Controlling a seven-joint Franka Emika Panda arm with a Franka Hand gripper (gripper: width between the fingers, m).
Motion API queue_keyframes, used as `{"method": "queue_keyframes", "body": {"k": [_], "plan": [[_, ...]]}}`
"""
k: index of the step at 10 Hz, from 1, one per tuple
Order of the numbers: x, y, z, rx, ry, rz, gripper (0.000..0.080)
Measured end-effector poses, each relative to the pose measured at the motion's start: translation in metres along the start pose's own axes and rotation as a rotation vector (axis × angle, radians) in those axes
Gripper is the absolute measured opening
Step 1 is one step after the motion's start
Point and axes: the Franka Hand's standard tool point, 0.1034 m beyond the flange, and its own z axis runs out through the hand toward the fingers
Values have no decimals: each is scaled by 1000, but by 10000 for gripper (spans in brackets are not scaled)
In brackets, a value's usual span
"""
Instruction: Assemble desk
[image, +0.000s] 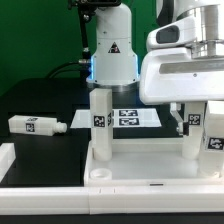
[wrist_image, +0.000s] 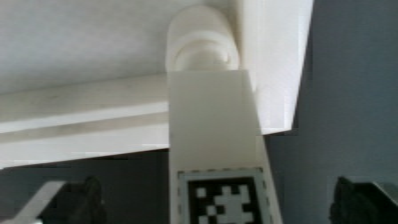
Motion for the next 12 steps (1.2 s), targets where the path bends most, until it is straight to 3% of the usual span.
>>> {"method": "queue_keyframes", "body": {"k": [1,3,5,6,7,8,9,10,12], "plan": [[0,2,0,-5,-29,-18,648],[23,11,-26,0,-126,-33,649],[35,14,-41,-6,-291,44,649],[33,8,-38,-10,-303,74,649],[23,12,-39,-19,-389,57,649],[32,13,-39,-12,-403,95,649],[45,10,-38,14,-383,152,649],[51,8,-36,14,-371,169,649],[48,6,-20,-2,-366,169,649]]}}
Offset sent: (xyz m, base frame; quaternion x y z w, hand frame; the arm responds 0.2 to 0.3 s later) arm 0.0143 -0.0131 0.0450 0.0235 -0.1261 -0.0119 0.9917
